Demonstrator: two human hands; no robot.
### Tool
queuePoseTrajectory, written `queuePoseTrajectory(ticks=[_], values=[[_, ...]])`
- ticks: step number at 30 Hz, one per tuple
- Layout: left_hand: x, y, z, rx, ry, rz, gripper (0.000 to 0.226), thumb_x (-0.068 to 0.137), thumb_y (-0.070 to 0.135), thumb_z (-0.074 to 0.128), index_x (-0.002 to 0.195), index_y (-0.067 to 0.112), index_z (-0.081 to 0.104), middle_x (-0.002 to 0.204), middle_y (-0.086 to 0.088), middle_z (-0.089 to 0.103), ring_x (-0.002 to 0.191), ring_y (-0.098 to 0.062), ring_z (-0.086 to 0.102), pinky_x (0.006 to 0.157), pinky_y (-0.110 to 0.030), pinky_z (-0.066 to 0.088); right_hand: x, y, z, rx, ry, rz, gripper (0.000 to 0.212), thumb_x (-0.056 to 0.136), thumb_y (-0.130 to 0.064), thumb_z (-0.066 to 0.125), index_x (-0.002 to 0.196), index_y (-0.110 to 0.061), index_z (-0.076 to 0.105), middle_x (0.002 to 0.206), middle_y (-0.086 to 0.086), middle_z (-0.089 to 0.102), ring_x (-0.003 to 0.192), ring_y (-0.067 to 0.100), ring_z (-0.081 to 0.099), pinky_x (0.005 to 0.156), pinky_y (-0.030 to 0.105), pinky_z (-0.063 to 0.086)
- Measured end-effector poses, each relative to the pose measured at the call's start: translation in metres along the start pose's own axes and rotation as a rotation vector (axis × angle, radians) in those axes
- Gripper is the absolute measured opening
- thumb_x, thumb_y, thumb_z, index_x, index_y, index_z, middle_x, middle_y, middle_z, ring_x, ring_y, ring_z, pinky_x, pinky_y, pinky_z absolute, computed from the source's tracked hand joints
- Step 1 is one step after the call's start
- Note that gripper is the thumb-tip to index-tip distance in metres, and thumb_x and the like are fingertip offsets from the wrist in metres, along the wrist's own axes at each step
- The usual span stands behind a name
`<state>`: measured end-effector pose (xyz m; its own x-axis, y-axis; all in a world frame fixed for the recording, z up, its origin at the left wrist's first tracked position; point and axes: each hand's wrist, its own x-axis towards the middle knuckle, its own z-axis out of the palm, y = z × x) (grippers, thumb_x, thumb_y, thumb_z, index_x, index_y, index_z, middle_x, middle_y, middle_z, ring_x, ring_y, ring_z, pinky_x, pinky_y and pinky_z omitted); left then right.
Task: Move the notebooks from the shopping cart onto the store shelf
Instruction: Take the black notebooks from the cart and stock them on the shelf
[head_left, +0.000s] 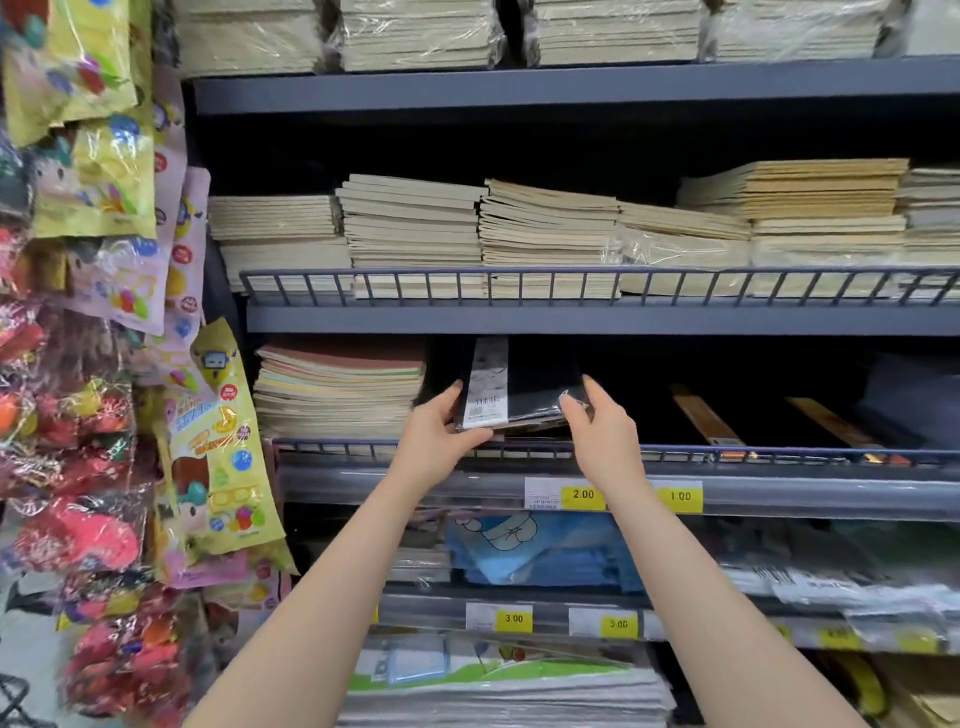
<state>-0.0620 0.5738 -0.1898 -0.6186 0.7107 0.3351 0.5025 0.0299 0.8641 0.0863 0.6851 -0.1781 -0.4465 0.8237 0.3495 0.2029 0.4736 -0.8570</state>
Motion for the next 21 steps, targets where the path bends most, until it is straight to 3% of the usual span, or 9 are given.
queuePoseTrajectory(ticks=[3, 5, 7, 10, 14, 18, 21], values=[[0.007, -0.011, 0.007, 0.128, 0.038, 0.038, 0.073, 0.080, 0.021, 0.072, 0.142, 0.012, 0.034, 0.142, -0.003, 0.045, 0.131, -0.019, 0.042, 0.104, -0.024, 0.034, 0.008, 0.011, 0.010, -0.458, 0.100, -0.065, 0.048, 0.095, -0.039, 0.040, 0.136, -0.015, 0.043, 0.116, 0.017, 0.063, 0.113, 0.033, 0.048, 0.087, 0.041, 0.040], [0.005, -0.021, 0.007, 0.275, 0.132, 0.093, 0.061, 0.081, 0.029, 0.070, 0.135, 0.014, 0.047, 0.135, -0.002, 0.054, 0.127, -0.020, 0.047, 0.103, -0.028, 0.037, 0.007, 0.022, 0.017, -0.651, 0.146, -0.134, 0.043, 0.095, -0.040, 0.040, 0.129, -0.018, 0.051, 0.105, 0.013, 0.068, 0.107, 0.033, 0.050, 0.081, 0.040, 0.037], [0.002, -0.029, 0.008, 0.319, 0.196, 0.148, 0.052, 0.081, 0.033, 0.069, 0.128, 0.016, 0.056, 0.129, -0.002, 0.060, 0.124, -0.022, 0.050, 0.104, -0.031, 0.039, 0.005, 0.031, 0.022, -0.685, 0.218, -0.225, 0.036, 0.093, -0.038, 0.045, 0.120, -0.019, 0.060, 0.095, 0.009, 0.072, 0.098, 0.033, 0.055, 0.075, 0.040, 0.037], [0.000, -0.034, 0.012, 0.312, 0.224, 0.215, 0.047, 0.081, 0.030, 0.070, 0.124, 0.015, 0.059, 0.128, -0.002, 0.061, 0.122, -0.015, 0.052, 0.099, -0.014, 0.033, 0.006, 0.041, 0.028, -0.692, 0.328, -0.321, 0.028, 0.089, -0.034, 0.055, 0.108, -0.018, 0.067, 0.083, 0.005, 0.074, 0.082, 0.034, 0.058, 0.065, 0.036, 0.037], [-0.001, -0.036, 0.014, 0.318, 0.265, 0.271, 0.046, 0.080, 0.028, 0.071, 0.122, 0.014, 0.060, 0.128, -0.002, 0.061, 0.118, -0.011, 0.054, 0.094, -0.001, 0.028, 0.005, 0.047, 0.032, -0.695, 0.371, -0.349, 0.028, 0.092, -0.034, 0.050, 0.110, -0.020, 0.066, 0.082, 0.000, 0.074, 0.079, 0.029, 0.057, 0.064, 0.034, 0.033], [-0.001, -0.044, 0.018, 0.334, 0.275, 0.334, 0.046, 0.077, 0.027, 0.073, 0.120, 0.012, 0.062, 0.123, -0.005, 0.064, 0.116, -0.017, 0.057, 0.102, -0.031, 0.043, 0.008, 0.052, 0.033, -0.771, 0.371, -0.357, 0.039, 0.093, -0.037, 0.034, 0.111, -0.021, 0.065, 0.085, -0.001, 0.071, 0.076, 0.025, 0.056, 0.061, 0.032, 0.037], [0.000, -0.040, 0.014, 0.325, 0.229, 0.263, 0.050, 0.077, 0.031, 0.073, 0.121, 0.013, 0.060, 0.125, -0.003, 0.061, 0.119, -0.012, 0.052, 0.104, -0.032, 0.041, 0.007, 0.047, 0.032, -0.805, 0.339, -0.327, 0.040, 0.091, -0.036, 0.034, 0.115, -0.019, 0.061, 0.102, 0.004, 0.067, 0.084, 0.027, 0.057, 0.066, 0.035, 0.044]])
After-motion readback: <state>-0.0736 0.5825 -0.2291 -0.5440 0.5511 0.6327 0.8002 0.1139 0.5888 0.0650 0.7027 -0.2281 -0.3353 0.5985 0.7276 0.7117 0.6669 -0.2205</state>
